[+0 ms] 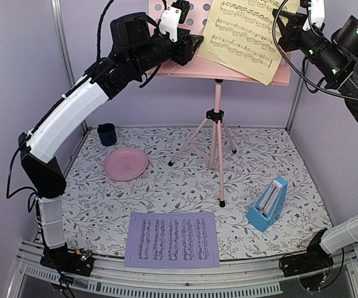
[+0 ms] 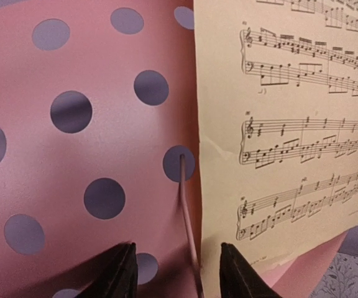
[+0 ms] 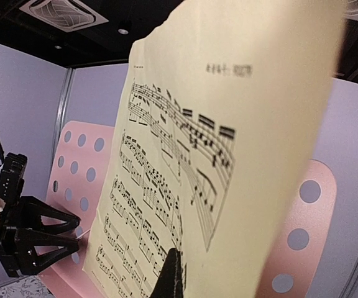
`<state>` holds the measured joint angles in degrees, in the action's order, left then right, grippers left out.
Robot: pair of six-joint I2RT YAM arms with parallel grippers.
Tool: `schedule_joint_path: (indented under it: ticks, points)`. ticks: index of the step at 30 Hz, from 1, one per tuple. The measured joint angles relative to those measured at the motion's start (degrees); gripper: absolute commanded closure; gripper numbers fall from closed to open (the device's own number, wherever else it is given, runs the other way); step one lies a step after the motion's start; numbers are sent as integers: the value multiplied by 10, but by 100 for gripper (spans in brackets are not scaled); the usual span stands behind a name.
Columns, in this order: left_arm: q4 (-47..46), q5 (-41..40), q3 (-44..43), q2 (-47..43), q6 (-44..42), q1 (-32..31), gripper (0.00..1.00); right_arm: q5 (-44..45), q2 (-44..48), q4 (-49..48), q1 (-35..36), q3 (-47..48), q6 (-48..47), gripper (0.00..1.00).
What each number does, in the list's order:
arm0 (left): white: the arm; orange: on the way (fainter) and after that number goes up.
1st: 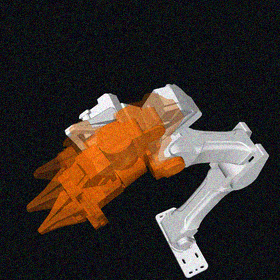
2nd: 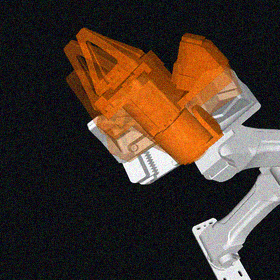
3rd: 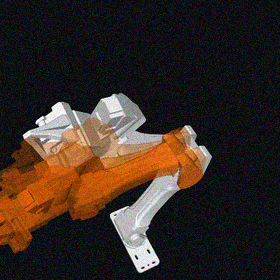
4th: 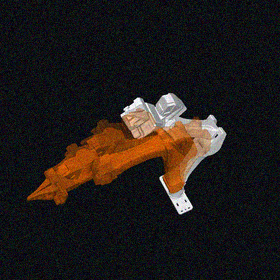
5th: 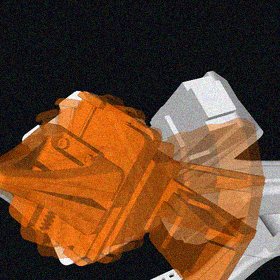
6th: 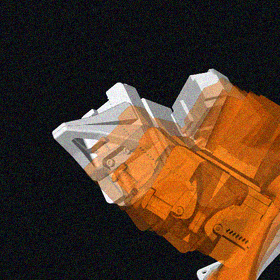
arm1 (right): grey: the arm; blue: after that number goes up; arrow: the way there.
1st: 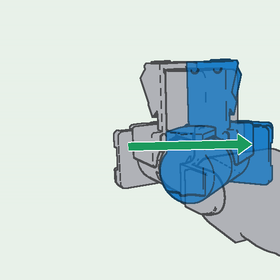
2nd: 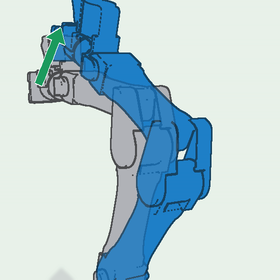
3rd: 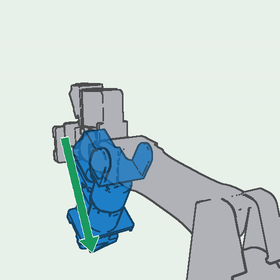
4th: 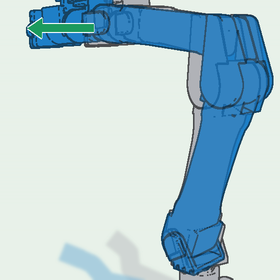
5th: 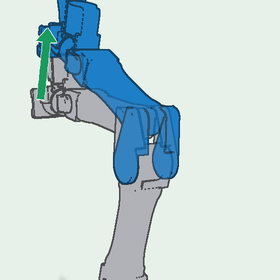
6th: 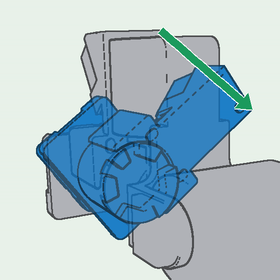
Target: Set up the instrument practice props
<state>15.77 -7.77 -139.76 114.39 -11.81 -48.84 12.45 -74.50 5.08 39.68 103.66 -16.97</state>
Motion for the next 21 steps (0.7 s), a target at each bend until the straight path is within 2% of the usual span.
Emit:
schedule_joint_path:
  ticks: [2,6,10,15,21]
  points:
    - [0,0,-6,8,-3,0,60,8,-1,-1,0,0,-4,100]
    - [1,-2,-14,18,-6,0,83,22,-1,-7,0,0,-11,100]
    - [0,-3,-13,19,-7,-4,100,40,-2,-14,0,0,-22,100]
    - [-17,-17,19,2,-9,-9,100,60,-2,-22,0,-1,-34,100]
    - [-75,-22,148,-77,-21,-13,100,81,-2,-27,0,-1,-49,100]
